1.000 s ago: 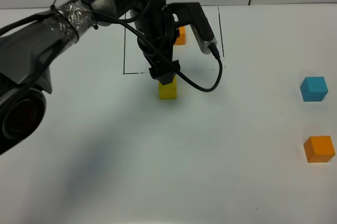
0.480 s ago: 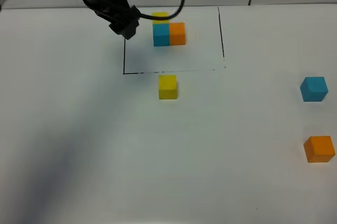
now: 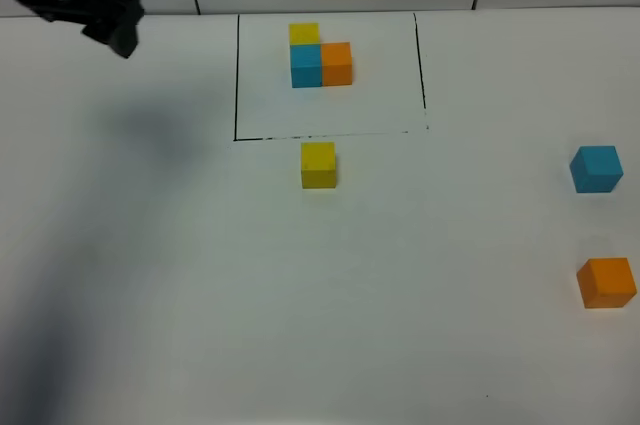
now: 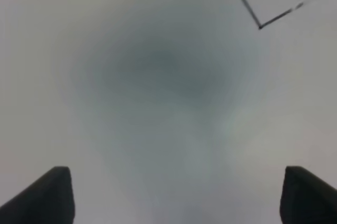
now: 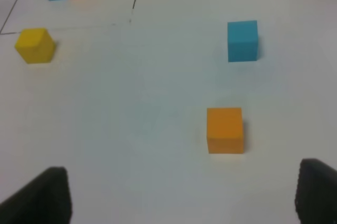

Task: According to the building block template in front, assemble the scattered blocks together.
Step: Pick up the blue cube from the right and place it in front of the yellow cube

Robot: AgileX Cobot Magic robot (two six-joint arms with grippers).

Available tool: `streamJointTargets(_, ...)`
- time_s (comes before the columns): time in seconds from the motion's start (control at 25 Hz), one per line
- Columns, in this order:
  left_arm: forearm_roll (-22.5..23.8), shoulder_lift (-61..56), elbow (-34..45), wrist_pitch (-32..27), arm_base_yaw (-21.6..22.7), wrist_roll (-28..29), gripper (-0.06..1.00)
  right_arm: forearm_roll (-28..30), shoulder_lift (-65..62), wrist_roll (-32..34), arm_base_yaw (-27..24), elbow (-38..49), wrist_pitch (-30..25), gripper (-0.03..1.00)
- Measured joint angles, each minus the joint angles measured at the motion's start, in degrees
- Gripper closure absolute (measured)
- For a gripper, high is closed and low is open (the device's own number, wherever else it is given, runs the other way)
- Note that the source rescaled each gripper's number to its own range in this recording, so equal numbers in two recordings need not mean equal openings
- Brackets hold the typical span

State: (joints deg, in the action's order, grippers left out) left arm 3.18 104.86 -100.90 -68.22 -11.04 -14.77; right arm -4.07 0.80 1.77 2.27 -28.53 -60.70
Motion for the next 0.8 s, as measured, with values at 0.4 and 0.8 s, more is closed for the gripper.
streamJointTargets(0.4, 1.6, -27.7, 28.9, 12.1, 5.5, 11.1, 0.27, -0.2, 0.0, 0.0, 0.0, 0.0, 0.0, 0.23)
streamJointTargets(0.8, 2.4, -52.9, 44.2, 14.8, 5.5, 19.1, 0.27, -0.7, 0.0, 0.0, 0.0, 0.0, 0.0, 0.23)
